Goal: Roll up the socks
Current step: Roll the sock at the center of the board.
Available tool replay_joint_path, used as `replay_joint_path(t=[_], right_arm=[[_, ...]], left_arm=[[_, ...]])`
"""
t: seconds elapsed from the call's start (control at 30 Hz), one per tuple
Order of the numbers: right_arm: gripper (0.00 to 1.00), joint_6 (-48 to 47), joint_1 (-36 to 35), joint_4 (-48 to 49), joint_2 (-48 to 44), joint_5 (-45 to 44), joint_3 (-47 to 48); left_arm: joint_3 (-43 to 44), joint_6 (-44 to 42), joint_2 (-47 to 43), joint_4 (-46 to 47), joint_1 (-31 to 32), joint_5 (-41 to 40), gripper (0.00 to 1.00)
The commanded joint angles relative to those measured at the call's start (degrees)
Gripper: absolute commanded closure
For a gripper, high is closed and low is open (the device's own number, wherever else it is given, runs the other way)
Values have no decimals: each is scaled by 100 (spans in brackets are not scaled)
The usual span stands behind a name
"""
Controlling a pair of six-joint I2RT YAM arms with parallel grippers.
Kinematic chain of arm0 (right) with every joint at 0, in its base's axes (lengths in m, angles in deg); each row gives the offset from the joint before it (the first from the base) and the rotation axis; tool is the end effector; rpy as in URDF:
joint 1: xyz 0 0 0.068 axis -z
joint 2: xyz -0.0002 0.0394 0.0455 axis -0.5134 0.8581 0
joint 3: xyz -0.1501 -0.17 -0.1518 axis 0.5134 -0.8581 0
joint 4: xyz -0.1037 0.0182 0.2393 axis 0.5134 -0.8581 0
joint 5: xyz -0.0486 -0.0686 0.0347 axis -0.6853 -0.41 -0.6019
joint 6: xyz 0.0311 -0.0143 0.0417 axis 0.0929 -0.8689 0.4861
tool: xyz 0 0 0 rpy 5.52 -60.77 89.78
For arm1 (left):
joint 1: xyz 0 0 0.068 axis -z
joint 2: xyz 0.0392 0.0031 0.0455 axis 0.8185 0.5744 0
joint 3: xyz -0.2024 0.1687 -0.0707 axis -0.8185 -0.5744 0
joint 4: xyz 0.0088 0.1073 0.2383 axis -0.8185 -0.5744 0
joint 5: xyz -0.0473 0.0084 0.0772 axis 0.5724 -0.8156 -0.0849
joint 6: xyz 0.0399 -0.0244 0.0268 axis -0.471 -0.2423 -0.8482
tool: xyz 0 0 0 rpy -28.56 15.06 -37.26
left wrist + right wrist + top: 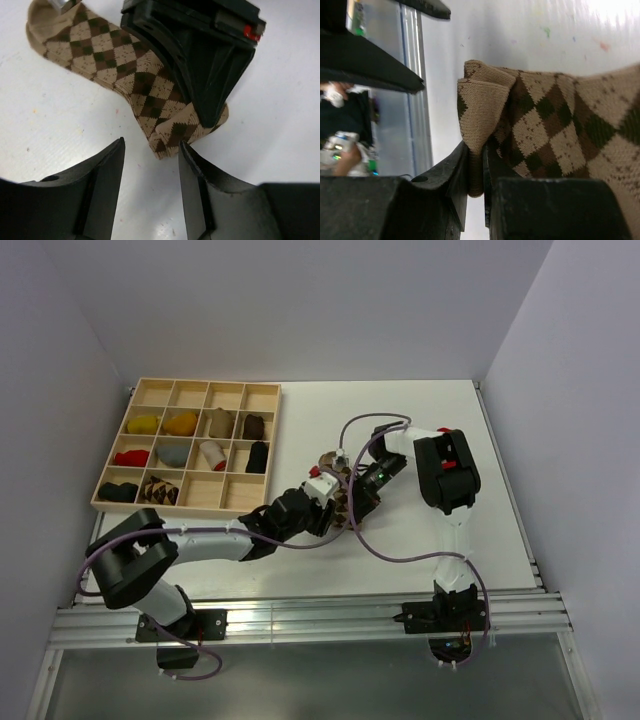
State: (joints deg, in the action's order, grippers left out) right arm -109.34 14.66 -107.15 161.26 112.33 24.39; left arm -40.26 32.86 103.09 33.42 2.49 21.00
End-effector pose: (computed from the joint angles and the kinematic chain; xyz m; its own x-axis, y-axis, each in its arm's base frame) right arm 0.3331 0.1291 0.1246 -0.5646 -0.6423 -0.5183 -0.6847 0.0139 0.7287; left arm 0.1759 -0.2631 0.1898 -0.3826 0.1974 -0.9026 0.6701 0.7318 -0.1240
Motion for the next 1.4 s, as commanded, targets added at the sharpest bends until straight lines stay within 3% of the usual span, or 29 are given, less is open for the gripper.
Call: replay_joint_path(t=[0.0,0.17,0.3,0.5,0.73,0.9,1.0,1.07,1.13,1.2,1.37], right_arm=[[90,748,85,-337,-4,29,-18],[90,1513,120,376,-206,-217,-387],[90,1813,138,648,-268,-367,-519],[90,1998,181,798,-277,-455,-563],[90,2280,225,1080,-330,-613,-651],[90,2473,234,1290,-409,-744,-704],[87,2754,226,1702,-610,-877,-844],[85,2973,225,1905,-733,-1026,-941],[78,3079,234,2125,-909,-1157,-1020],[69,3307,243,2510,-1268,-1263,-1125],[53,3729,383,3294,-2226,-1580,-1565]], left_arm=[[127,-769,262,795,-4,528,47],[531,-963,754,647,-100,1520,45],[751,-981,1053,567,-179,1759,44],[1015,-981,1423,400,-425,2392,44],[1111,-779,1721,418,-864,3674,45],[1331,-595,2082,260,-979,3939,48],[1463,-445,2257,163,-1032,4203,60],[1534,-278,2398,128,-1041,4308,75],[1569,-16,2477,66,-1041,4413,91],[1586,222,2574,-30,-1058,4345,100],[1630,951,2688,-635,-1093,4081,100]])
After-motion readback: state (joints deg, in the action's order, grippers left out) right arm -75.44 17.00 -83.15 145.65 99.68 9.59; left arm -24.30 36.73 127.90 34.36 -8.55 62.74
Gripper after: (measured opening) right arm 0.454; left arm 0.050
